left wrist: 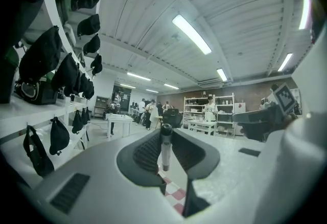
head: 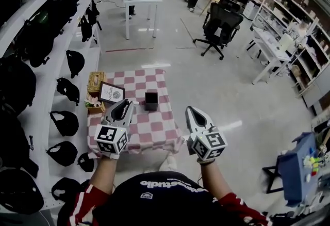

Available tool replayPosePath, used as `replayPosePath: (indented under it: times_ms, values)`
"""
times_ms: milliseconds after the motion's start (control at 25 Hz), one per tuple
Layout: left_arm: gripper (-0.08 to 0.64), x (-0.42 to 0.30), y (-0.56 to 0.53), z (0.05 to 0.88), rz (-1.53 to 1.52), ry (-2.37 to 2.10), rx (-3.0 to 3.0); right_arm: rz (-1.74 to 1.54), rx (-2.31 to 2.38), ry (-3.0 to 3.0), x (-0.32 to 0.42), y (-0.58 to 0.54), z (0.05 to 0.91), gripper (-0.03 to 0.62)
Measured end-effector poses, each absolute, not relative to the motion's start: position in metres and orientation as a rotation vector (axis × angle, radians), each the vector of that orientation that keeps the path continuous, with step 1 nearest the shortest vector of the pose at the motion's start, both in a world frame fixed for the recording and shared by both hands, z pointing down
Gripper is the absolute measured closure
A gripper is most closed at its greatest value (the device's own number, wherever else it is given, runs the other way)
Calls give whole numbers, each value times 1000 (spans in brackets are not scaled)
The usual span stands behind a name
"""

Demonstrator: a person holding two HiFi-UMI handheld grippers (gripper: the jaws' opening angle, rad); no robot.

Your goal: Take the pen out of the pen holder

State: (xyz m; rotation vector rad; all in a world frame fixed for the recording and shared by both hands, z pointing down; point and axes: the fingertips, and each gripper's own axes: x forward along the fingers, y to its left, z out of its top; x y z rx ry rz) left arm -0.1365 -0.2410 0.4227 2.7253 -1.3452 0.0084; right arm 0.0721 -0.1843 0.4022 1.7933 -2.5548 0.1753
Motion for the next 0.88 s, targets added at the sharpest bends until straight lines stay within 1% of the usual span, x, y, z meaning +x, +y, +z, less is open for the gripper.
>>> replayPosePath:
  times_ms: [360, 880]
  values:
    - [489, -136, -242, 410, -64, -1319, 2711, 158, 1790, -2553, 75, -184, 394, 592]
    - [489, -135, -240, 396, -65, -1345, 2752, 138, 1795, -2554, 78, -182, 387, 592]
